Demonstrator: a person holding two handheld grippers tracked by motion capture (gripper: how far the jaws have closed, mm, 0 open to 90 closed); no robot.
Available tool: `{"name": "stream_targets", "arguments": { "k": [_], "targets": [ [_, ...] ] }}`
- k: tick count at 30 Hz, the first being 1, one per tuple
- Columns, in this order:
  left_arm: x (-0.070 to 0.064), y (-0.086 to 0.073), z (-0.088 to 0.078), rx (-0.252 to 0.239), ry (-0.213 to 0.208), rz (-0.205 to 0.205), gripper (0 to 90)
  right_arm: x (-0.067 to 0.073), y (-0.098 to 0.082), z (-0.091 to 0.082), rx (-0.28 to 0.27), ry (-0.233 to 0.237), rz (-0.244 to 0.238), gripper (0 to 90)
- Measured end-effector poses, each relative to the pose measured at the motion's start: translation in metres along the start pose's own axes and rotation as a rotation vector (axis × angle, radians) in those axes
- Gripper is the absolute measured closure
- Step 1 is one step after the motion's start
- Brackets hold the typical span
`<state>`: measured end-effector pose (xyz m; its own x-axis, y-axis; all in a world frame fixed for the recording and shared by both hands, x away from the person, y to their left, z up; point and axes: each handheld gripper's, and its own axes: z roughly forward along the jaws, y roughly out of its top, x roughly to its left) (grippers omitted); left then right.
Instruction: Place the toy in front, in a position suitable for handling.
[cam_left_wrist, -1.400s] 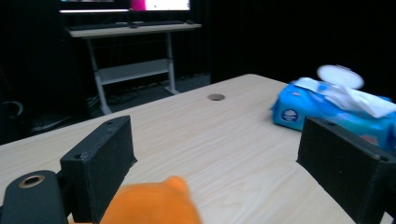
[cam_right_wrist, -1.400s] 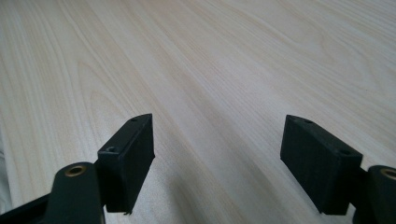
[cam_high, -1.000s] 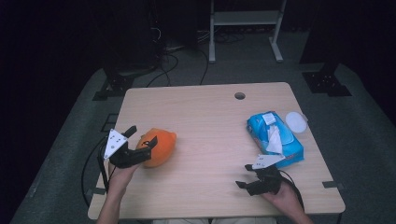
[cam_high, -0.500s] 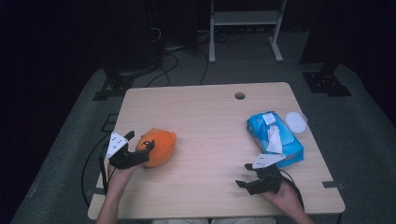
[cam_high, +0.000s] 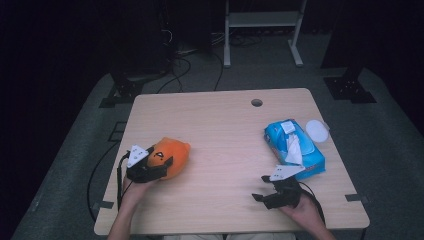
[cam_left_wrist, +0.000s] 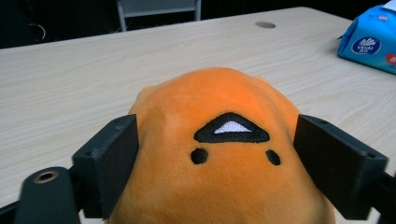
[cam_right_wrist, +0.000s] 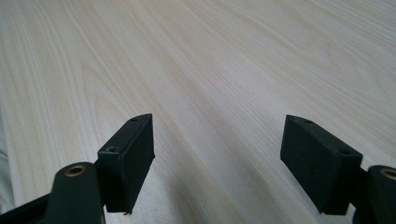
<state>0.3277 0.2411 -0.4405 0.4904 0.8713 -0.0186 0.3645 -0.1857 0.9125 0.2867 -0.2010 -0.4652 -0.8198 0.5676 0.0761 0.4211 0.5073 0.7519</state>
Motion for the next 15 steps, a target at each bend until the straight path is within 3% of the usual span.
{"name": "stream_targets", "arguments": {
  "k": [6,15],
  "targets": [
    [0.0018,0.0014,-0.0017,0.039,0.017,-0.021,31.7,0.0004,-0.0001,0.0003,0.000,0.003,0.000,24.9],
    [-0.0003,0.0019,-0.0025,0.034,0.039,0.008,46.9,-0.0002,-0.0001,-0.0006,-0.003,0.002,0.003,24.9]
  ]
}}
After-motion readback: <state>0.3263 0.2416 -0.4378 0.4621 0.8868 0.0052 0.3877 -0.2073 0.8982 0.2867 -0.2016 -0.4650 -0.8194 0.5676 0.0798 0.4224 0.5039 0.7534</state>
